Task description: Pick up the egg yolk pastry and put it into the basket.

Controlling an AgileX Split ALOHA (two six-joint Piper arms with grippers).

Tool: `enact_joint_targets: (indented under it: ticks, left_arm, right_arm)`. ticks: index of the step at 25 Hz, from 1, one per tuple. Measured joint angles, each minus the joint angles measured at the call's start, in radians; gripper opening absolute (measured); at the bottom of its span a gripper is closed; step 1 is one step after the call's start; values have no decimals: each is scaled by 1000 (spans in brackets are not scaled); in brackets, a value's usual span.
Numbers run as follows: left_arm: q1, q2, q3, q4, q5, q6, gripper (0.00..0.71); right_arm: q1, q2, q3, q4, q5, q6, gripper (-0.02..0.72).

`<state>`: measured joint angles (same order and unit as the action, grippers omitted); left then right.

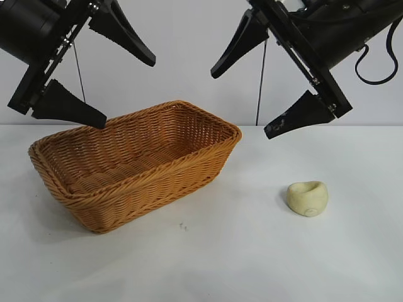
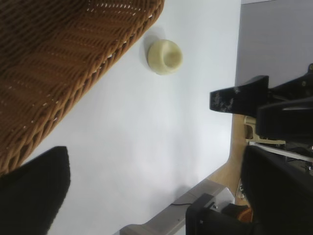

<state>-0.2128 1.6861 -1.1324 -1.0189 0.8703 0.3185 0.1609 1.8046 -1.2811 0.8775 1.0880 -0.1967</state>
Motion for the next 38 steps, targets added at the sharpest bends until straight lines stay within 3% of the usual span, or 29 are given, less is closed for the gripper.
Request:
enact_joint_targets:
  ticks: [6,11,15,18,22,32,38]
  left_arm:
    - [11,0,-3,10,3,-2,696]
    - [76,-32,-13,105,14,-91,696]
    - [107,-89,-15,324,17,-295,696]
    - [95,-106,-15,527,32,-474,696]
    - [58,-107,-15,703,20,-673,696]
    - [46,-5,6,705,-58,-745,696]
    - [46,77,7,706,-159,-753,696]
  right_arm:
    - [0,0,0,0,0,0,694]
    - [0,0,0,2,0,0,694]
    - [0,0,0,3,-1,0,694]
    - [0,0,0,4,-3,0,694]
    - [0,0,0,4,-3,0,694]
    - [0,0,0,8,-3,1,694]
    - [0,0,0,8,-2,1,694]
